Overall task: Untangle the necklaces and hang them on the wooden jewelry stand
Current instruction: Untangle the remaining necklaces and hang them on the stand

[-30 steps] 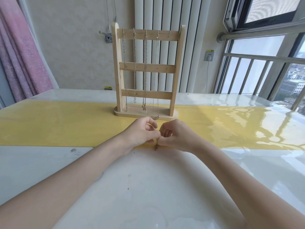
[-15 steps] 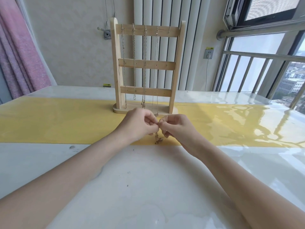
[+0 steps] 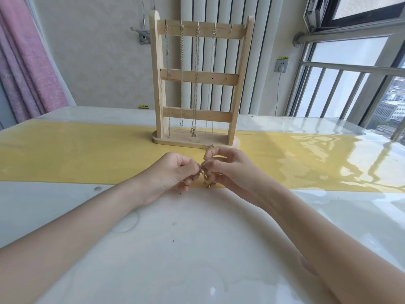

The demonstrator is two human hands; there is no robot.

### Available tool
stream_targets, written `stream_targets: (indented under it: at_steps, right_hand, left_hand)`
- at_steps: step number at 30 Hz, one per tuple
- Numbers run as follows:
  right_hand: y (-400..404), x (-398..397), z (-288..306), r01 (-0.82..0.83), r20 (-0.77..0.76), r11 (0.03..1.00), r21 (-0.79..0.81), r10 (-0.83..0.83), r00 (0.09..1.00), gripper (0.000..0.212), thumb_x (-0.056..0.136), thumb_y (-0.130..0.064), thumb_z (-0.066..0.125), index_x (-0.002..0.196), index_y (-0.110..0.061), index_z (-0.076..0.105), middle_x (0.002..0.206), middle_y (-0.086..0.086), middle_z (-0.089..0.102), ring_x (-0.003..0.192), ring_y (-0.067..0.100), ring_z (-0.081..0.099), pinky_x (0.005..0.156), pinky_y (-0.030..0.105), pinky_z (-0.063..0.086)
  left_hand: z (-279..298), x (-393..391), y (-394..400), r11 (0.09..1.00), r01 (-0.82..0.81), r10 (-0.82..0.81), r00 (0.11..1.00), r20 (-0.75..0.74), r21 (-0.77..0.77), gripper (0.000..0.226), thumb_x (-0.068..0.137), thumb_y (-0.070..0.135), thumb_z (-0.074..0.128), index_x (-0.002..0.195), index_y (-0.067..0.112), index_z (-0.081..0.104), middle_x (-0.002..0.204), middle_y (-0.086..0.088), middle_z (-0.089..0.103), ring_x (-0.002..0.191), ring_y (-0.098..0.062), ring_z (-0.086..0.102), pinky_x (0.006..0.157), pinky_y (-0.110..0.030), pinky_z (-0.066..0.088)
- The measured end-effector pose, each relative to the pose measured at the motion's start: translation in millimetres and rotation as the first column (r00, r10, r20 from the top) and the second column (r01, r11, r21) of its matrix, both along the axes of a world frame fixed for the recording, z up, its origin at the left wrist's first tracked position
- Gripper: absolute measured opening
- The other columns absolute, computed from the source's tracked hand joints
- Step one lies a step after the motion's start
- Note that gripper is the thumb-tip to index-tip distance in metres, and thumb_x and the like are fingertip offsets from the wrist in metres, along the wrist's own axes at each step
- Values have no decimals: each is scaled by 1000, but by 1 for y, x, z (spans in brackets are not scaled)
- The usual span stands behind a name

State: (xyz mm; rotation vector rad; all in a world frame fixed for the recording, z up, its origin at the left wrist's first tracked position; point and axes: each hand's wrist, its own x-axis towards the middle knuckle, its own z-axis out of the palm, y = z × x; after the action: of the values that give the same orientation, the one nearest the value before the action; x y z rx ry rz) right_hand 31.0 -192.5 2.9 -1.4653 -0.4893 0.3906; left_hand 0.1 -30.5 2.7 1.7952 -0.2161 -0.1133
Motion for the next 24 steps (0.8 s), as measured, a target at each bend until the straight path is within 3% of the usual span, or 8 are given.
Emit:
stream_targets:
  at_steps: [2,4,9,12,16,19,24]
  right_hand:
    - [0,0,1,-53,-125,996,71,62,990,22,88,12,49,83,-9,49,65,10,50,58,19,42,57,25,39]
    - [-1,0,3,-44,-139,996,81,55,989,24,88,13,49,83,-10,47,68,12,51,59,19,45,54,23,41]
    - [3,-4,4,67,82,998,-18,-65,994,24,85,13,55,85,-9,48,65,1,54,62,17,56,60,24,45]
    - [8,-9,3,127,239,988,-91,-102,966,24,83,15,55,86,-8,48,67,0,51,56,14,55,55,22,44]
    - [11,-9,0,170,292,977,-129,-126,948,27,81,13,56,83,-13,53,76,-3,53,66,17,53,62,27,41]
    - [12,-7,-3,211,340,958,-193,-136,930,24,82,8,59,82,-16,59,79,-4,58,66,11,55,60,20,42]
    - [13,-5,-4,263,371,945,-194,-178,911,14,85,2,64,83,-12,63,78,1,63,70,15,58,59,18,44]
  left_hand:
    - [1,0,0,989,-51,39,995,91,136,21,89,3,57,69,11,57,50,10,53,45,-6,45,48,-17,40]
    - [3,0,-1,985,-71,45,986,159,158,20,86,4,60,68,12,57,50,10,56,48,-6,50,53,-16,42]
    - [4,-2,-1,994,-108,110,982,155,-22,23,87,-9,51,71,6,57,56,7,62,54,-2,56,55,-15,48]
    - [1,-5,-2,992,-109,117,983,140,-65,26,84,-14,50,70,8,53,53,7,60,50,-3,55,53,-14,46]
    - [-3,-3,-4,982,-139,153,983,104,-127,25,86,-10,51,72,11,52,60,2,55,53,-7,50,52,-15,44]
    - [-5,0,-6,972,-154,167,984,59,-178,23,87,-6,51,73,13,53,63,1,50,55,-7,44,52,-16,44]
    - [-4,2,-7,956,-165,175,984,17,-241,22,87,-4,48,73,13,52,54,8,45,55,-7,41,50,-17,44]
